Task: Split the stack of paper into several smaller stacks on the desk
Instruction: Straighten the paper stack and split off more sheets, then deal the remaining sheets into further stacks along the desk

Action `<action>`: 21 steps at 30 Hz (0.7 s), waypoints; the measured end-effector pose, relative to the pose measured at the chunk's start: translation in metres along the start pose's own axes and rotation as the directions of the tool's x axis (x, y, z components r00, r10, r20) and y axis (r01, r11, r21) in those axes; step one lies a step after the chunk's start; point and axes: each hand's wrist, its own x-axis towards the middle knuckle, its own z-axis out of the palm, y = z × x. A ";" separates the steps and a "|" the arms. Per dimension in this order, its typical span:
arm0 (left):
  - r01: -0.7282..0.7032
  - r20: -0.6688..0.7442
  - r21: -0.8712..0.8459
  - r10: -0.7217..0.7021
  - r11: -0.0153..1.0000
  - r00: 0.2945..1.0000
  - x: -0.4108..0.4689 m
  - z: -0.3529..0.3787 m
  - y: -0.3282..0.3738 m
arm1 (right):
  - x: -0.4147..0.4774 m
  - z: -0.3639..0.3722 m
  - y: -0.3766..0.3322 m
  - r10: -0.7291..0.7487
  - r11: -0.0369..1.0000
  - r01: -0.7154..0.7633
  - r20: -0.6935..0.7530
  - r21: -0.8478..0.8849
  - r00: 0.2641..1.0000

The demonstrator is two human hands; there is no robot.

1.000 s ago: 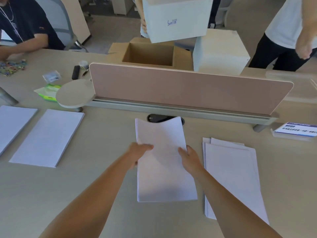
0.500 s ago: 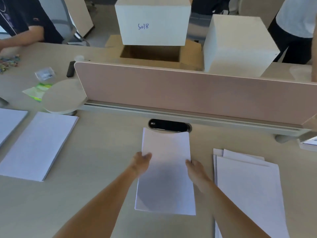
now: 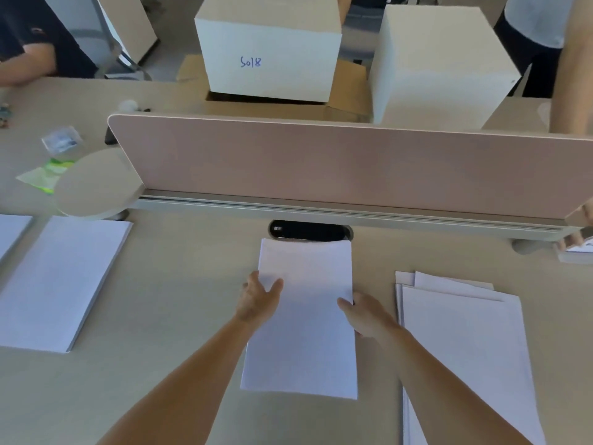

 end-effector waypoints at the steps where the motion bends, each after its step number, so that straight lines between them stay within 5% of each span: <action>1: 0.020 0.014 -0.003 -0.020 1.000 1.000 0.000 -0.001 0.000 | -0.002 -0.002 -0.001 0.010 1.000 -0.010 0.020 -0.024 1.000; 7: 0.022 0.067 0.009 -0.022 1.000 0.997 -0.011 -0.018 0.005 | -0.012 -0.009 0.001 0.037 0.997 -0.034 0.038 -0.071 0.999; 16: 0.114 0.050 -0.103 -0.110 0.988 0.993 -0.068 -0.060 0.000 | -0.049 -0.019 -0.001 -0.025 0.999 0.018 -0.134 -0.052 0.991; 21: 0.034 0.052 -0.172 -0.025 0.985 0.998 -0.124 -0.064 0.009 | -0.097 -0.025 0.006 -0.091 0.967 0.111 -0.100 0.228 0.991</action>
